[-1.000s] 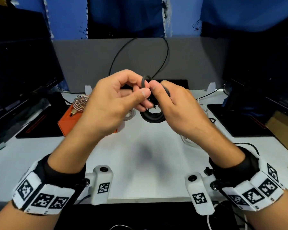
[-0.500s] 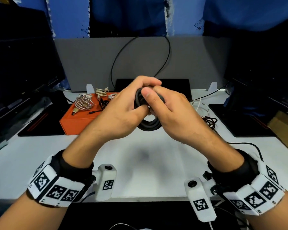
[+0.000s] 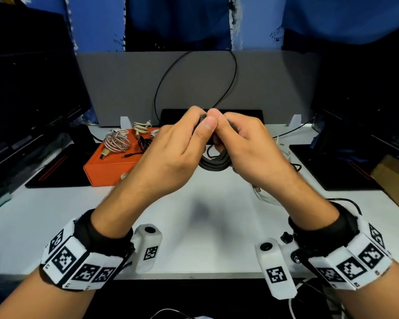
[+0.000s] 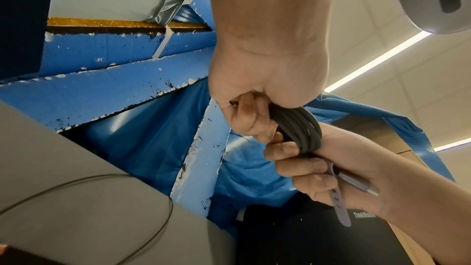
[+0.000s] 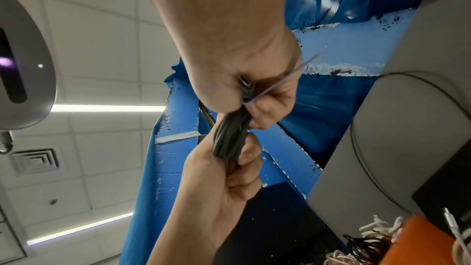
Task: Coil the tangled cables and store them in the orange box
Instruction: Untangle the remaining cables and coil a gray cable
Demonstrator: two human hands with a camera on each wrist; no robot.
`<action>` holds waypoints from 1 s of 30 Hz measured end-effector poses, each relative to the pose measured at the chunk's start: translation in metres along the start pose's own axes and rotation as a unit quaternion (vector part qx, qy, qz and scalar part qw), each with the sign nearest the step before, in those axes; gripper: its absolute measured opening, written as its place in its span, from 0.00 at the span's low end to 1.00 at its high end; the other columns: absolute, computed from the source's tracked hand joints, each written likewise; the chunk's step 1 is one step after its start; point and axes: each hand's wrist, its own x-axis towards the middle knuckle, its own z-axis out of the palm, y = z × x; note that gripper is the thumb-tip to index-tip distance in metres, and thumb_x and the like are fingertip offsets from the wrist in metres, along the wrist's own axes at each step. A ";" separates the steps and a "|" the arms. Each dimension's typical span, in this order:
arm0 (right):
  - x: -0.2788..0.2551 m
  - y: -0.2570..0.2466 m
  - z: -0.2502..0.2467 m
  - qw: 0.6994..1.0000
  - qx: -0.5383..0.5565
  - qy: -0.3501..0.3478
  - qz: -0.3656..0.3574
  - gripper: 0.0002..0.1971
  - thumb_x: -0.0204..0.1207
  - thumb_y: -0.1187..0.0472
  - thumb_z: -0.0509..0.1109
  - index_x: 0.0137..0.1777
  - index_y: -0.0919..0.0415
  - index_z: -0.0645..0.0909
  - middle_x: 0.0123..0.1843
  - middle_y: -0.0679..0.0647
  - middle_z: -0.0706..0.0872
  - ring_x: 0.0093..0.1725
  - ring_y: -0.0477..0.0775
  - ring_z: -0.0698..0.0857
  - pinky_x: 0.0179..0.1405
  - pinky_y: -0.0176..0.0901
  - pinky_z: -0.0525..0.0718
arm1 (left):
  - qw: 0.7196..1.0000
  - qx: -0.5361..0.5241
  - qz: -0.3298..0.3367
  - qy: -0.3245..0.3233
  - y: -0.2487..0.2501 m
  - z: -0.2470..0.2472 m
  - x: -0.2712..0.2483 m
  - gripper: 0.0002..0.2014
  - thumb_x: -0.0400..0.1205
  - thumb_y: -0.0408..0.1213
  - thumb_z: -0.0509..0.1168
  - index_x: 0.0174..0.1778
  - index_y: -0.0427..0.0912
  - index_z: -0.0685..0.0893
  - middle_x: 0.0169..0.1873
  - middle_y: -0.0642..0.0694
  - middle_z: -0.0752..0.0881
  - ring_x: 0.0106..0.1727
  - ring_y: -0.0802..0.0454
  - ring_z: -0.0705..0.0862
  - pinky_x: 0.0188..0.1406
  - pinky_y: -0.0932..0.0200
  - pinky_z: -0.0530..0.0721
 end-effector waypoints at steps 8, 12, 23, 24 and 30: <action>0.003 -0.004 -0.045 0.990 0.033 -0.133 -0.042 0.11 0.90 0.61 0.66 0.62 0.54 0.90 0.41 0.66 0.88 0.32 0.61 0.80 0.33 0.51 0.82 | 0.997 0.043 0.010 0.065 -0.008 -0.007 0.003 0.12 0.94 0.43 0.53 0.65 0.46 0.80 0.30 0.56 0.83 0.36 0.57 0.84 0.33 0.64 0.76; 0.005 0.004 -0.060 0.981 -0.107 -0.159 -0.037 0.07 0.87 0.57 0.71 0.53 0.52 0.91 0.44 0.52 0.92 0.45 0.61 0.90 0.51 0.64 0.88 | 0.996 0.044 0.013 0.082 -0.010 -0.006 0.004 0.12 0.95 0.44 0.52 0.63 0.48 0.80 0.29 0.48 0.82 0.33 0.48 0.83 0.34 0.49 0.77; 0.008 0.008 -0.021 0.984 0.174 0.021 0.009 0.09 0.85 0.63 0.73 0.50 0.69 0.91 0.42 0.68 0.91 0.38 0.56 0.90 0.44 0.53 0.92 | 0.989 -0.118 0.036 0.083 -0.007 0.004 0.004 0.13 0.95 0.39 0.50 0.62 0.41 0.80 0.29 0.50 0.77 0.31 0.52 0.76 0.34 0.52 0.76; 0.007 0.007 -0.015 0.974 0.224 0.030 0.030 0.08 0.85 0.63 0.73 0.51 0.67 0.91 0.42 0.66 0.92 0.40 0.56 0.90 0.46 0.53 0.92 | 0.989 -0.114 0.036 0.083 -0.006 0.005 0.003 0.13 0.95 0.39 0.50 0.63 0.41 0.80 0.29 0.50 0.77 0.31 0.52 0.76 0.33 0.52 0.76; 0.001 -0.001 0.005 0.874 0.466 0.029 0.134 0.07 0.88 0.63 0.67 0.51 0.64 0.86 0.37 0.54 0.91 0.33 0.48 0.89 0.34 0.38 0.88 | 0.994 -0.068 0.032 0.077 -0.006 0.003 0.000 0.13 0.95 0.39 0.51 0.65 0.42 0.80 0.29 0.53 0.79 0.31 0.54 0.79 0.33 0.55 0.78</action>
